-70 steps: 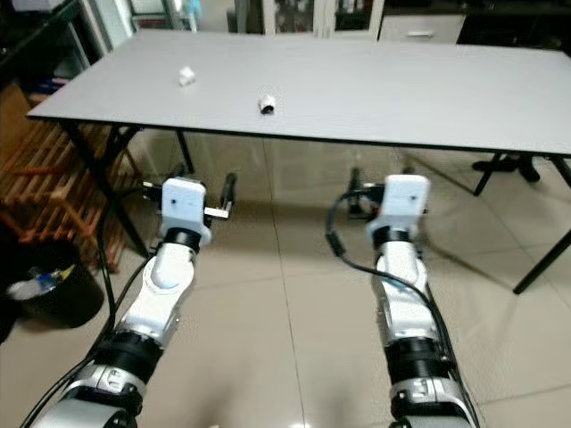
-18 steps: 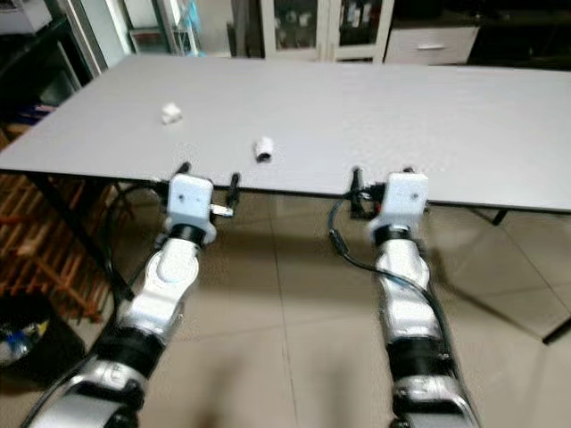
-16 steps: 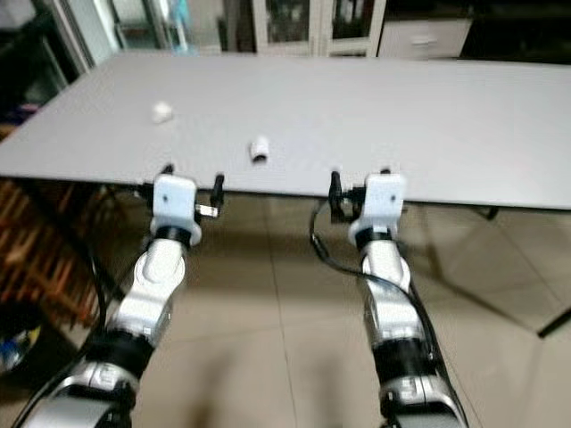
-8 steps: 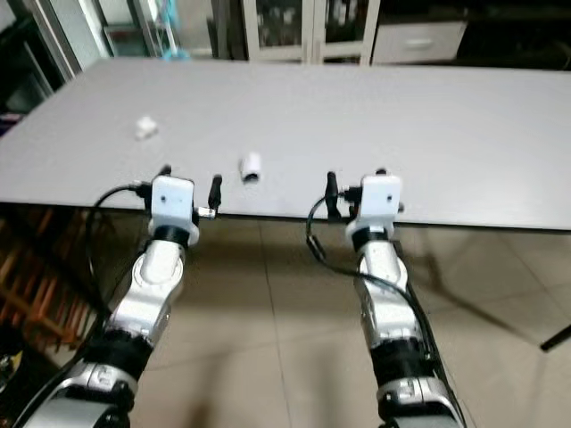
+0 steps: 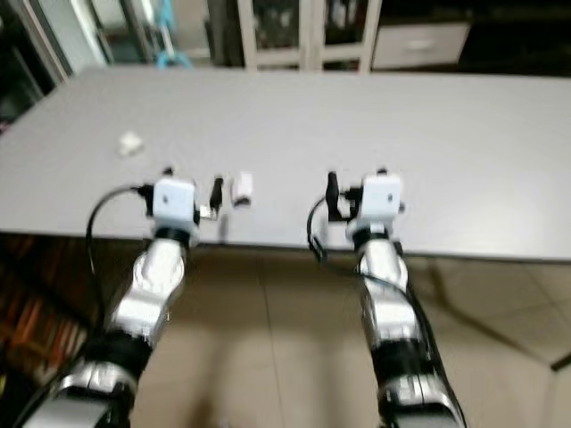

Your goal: Picking trash to rubbish bin

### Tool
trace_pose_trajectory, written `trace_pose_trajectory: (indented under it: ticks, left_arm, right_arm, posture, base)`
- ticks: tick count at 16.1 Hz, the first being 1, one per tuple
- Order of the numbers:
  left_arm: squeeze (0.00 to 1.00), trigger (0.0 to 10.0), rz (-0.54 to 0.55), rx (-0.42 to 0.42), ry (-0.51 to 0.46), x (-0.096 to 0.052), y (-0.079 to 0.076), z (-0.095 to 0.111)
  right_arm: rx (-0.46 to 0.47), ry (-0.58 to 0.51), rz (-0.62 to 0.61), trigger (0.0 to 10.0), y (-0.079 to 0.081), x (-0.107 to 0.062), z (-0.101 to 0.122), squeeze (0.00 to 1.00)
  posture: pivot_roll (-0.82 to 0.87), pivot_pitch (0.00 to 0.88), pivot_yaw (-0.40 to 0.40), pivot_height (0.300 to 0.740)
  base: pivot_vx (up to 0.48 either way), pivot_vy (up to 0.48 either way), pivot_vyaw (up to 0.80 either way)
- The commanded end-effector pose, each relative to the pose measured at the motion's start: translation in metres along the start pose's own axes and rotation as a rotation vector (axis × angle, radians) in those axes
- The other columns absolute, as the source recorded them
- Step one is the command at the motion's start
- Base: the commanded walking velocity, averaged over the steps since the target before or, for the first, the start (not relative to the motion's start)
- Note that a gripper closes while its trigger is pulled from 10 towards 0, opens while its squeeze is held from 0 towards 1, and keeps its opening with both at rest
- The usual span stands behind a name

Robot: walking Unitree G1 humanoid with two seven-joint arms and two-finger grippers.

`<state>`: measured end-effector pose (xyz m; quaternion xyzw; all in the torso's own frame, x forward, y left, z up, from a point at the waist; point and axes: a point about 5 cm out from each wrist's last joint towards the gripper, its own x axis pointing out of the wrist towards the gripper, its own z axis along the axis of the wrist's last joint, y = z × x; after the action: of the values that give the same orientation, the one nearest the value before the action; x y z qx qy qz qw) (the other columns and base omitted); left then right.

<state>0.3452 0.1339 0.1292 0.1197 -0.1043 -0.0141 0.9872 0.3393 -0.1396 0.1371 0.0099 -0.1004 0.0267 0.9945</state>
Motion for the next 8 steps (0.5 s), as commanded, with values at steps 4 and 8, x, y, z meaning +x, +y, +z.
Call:
trace_pose_trajectory:
  ticks: [4,8]
  left_arm:
    - [0.0,10.0,-0.026,-0.006,-0.023,0.0029,-0.0093,0.0068]
    - [0.0,10.0,-0.028,-0.005,-0.026,0.0029,-0.0097,0.0072]
  right_arm:
    - [0.0,-0.001,-0.032,10.0,-0.0102,-0.0002,0.0007,0.0]
    - [0.0,0.0,-0.027,10.0,-0.009,-0.0007,0.0003,0.0]
  posture:
    - [-0.04,0.035,0.032,0.74]
    - [-0.04,0.029,0.033,0.74]
  base:
    - [0.398,0.0,0.0]
    - [0.398,0.0,0.0]
